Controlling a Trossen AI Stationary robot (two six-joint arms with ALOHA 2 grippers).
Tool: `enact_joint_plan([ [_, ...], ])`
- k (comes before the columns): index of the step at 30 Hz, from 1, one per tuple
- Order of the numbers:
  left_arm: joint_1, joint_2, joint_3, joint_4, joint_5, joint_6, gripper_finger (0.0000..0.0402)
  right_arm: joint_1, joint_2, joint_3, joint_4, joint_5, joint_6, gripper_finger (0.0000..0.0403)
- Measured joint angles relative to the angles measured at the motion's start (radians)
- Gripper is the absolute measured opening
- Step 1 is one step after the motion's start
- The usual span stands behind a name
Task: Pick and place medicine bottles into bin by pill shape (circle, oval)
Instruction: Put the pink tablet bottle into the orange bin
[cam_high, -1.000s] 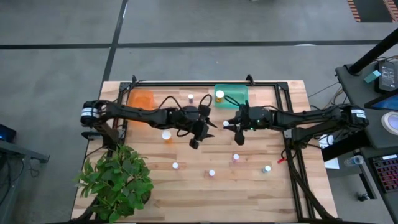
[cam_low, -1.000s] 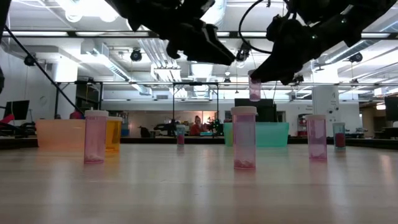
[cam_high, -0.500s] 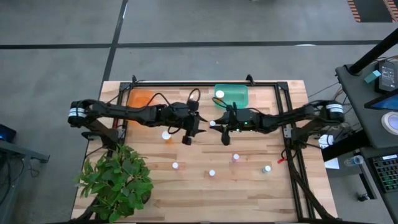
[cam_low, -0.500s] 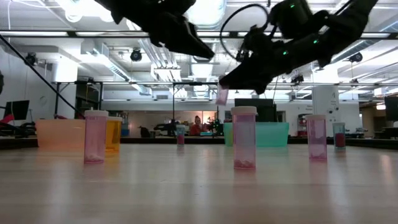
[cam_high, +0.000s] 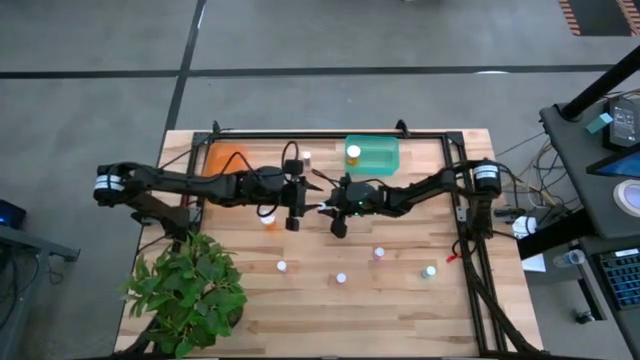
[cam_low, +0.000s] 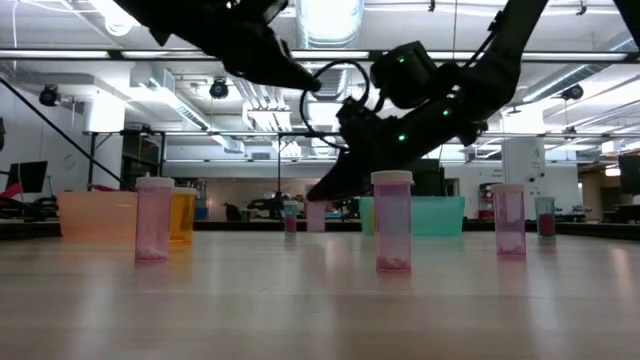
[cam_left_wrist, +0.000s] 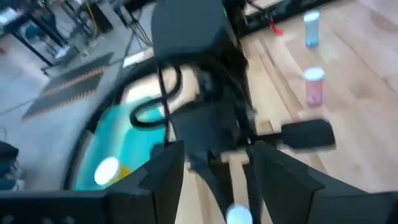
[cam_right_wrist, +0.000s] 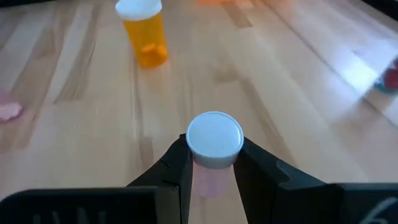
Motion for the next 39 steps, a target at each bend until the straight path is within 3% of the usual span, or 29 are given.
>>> enact_joint_plan([
  [18,0.0,-0.061,-0.076,0.087,-0.008,-0.009,0.0173,0.002,0.031,0.017,0.003,0.008,-0.021,0.0093],
  [30,0.0,-0.061,-0.076,0.091,-0.021,-0.009,0.0173,0.002,0.03,0.017,-0.004,0.008,-0.019,0.0176],
  [39,0.0,-0.06,-0.08,0.106,-0.02,-0.04,0.0173,0.006,-0.072,0.016,-0.125,0.007,-0.034,0.0196],
])
